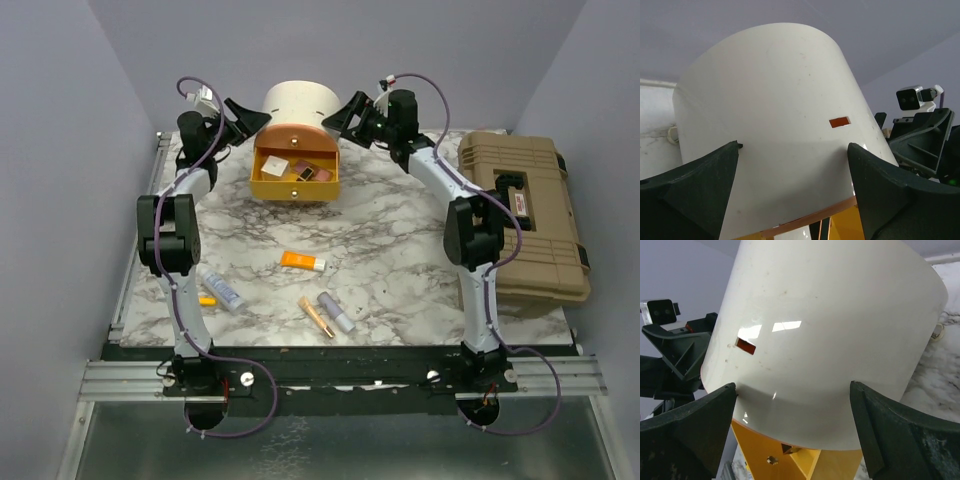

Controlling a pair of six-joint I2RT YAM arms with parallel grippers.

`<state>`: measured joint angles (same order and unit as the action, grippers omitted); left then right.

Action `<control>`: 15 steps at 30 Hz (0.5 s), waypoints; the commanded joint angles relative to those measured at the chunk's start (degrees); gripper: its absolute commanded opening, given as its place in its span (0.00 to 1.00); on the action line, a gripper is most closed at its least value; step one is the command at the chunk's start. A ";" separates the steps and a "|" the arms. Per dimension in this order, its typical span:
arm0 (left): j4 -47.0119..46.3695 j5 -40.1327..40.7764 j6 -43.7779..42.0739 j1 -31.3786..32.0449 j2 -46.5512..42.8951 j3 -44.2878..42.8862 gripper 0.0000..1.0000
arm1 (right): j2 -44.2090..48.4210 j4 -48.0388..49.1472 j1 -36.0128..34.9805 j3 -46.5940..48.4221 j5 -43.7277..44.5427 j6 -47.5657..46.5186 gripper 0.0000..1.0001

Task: Organize the makeup
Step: Move the storage box to the center of the board.

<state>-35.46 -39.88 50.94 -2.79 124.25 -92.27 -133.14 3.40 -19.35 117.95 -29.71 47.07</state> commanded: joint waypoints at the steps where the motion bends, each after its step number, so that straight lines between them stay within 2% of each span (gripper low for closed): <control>1: 7.10 -3.01 -0.28 6.75 -5.14 7.10 0.88 | 5.58 0.25 -1.06 -5.50 -0.46 -2.71 1.00; 4: 10.66 -4.11 -2.11 7.71 -6.19 6.29 0.88 | 6.77 -2.49 -0.86 -6.90 -1.58 -4.32 1.00; 9: 11.28 -2.76 -2.78 9.56 -8.95 8.47 0.88 | 9.73 -3.07 -0.62 -11.55 0.40 -6.02 1.00; 15: 12.53 -0.51 -4.27 11.98 -14.20 13.83 0.88 | 11.49 -3.31 0.46 -14.73 -0.59 -8.46 1.00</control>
<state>-28.27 -34.11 47.18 2.92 113.95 -82.56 -123.26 3.09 -17.63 105.86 -27.27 41.17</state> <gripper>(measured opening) 0.888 0.997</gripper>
